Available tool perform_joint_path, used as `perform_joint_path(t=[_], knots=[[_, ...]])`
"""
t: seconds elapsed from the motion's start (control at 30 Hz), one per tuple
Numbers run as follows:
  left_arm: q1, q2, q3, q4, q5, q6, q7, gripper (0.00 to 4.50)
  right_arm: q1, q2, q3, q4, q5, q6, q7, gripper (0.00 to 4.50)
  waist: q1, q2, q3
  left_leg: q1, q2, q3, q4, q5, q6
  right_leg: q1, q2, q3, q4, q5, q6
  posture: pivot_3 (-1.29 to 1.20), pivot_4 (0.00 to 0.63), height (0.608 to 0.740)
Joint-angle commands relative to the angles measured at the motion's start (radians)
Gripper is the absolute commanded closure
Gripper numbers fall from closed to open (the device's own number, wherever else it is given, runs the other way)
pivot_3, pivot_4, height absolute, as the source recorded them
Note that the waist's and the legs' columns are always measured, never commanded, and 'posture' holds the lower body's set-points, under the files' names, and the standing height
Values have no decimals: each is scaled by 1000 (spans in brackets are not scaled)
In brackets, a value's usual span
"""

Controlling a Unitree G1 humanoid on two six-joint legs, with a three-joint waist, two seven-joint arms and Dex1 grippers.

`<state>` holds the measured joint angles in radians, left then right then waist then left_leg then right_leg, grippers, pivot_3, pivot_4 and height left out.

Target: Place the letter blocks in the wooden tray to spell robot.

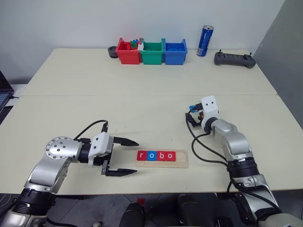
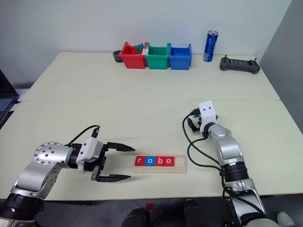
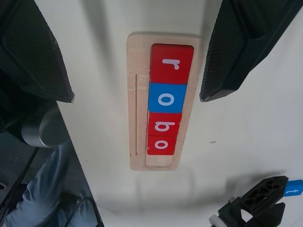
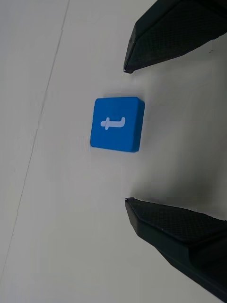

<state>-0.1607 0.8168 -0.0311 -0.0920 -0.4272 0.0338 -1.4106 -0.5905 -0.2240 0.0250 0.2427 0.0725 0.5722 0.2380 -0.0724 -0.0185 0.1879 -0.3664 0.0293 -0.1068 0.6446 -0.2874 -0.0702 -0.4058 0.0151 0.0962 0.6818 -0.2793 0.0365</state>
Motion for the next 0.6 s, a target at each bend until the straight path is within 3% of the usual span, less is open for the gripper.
perform_joint_path(t=[0.03,0.07,0.17,0.4,0.5,0.6], knots=[[12,4,23,10,-5,-37,-16,0,-44,10,-13,73,-13,-60,-18,26,-7,0,0,0,0,0,0,0,0,0,0,0,0,0,0,0,150,740],[15,4,24,16,-4,-44,-19,0,-48,11,-11,87,-18,-69,-20,26,-8,0,0,0,0,0,0,0,0,0,0,0,0,0,0,0,150,740],[27,3,27,40,2,-75,-30,0,-54,17,-22,110,-12,-73,-28,637,-10,0,0,0,0,0,0,0,0,0,0,0,1,0,0,0,150,740],[39,-1,17,50,4,-103,-30,0,-41,27,-32,115,1,-75,-32,3065,-9,0,0,0,0,0,0,0,0,0,0,0,1,0,0,0,150,740],[40,-4,15,57,3,-113,-33,0,-12,18,-33,38,7,-46,-26,3046,-9,0,0,0,0,-1,0,0,0,0,0,0,1,0,0,0,150,740],[43,-10,19,64,-4,-121,-35,0,77,-10,-31,-165,21,39,-6,3046,-7,0,0,0,0,-1,0,0,0,0,0,0,0,0,0,0,150,740]])
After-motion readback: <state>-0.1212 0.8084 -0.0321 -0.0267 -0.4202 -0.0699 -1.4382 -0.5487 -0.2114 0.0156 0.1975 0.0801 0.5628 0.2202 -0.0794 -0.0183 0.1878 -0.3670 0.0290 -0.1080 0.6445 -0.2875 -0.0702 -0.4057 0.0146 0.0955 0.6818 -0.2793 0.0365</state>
